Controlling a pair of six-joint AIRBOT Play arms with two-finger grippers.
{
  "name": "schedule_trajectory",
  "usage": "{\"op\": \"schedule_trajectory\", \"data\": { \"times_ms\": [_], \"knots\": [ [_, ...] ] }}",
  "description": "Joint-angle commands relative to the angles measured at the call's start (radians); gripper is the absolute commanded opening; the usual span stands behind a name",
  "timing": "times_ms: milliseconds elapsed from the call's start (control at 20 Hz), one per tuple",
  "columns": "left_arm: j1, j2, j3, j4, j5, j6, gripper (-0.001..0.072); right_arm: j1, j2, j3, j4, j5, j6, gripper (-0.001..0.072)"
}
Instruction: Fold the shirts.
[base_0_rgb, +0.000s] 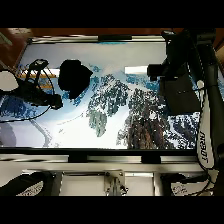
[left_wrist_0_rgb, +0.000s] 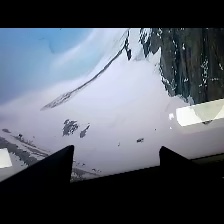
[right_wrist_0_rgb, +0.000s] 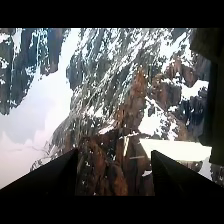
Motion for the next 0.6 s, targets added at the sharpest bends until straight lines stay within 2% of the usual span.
{"op": "schedule_trajectory", "data": {
  "times_ms": [0,200,350,450,550],
  "knots": [
    [0.000,0.000,0.000,0.000,0.000,0.000,0.0604,0.001,0.000,0.000,0.000,0.000,0.000,0.0565],
    [0.000,-0.008,-0.001,0.000,0.047,0.000,0.0604,0.001,0.000,0.000,0.000,0.017,-0.001,0.0564],
    [0.000,-0.045,-0.002,-0.091,0.210,-0.032,0.0604,0.001,-0.001,0.000,-0.004,0.077,0.000,0.0564],
    [0.000,-0.078,-0.002,-0.174,0.259,-0.034,0.0604,0.001,-0.001,0.000,0.003,0.157,0.000,0.0564],
    [0.004,-0.132,0.002,-0.161,0.363,-0.046,0.0604,0.001,0.000,0.000,0.003,0.204,0.000,0.0564]
  ]
}}
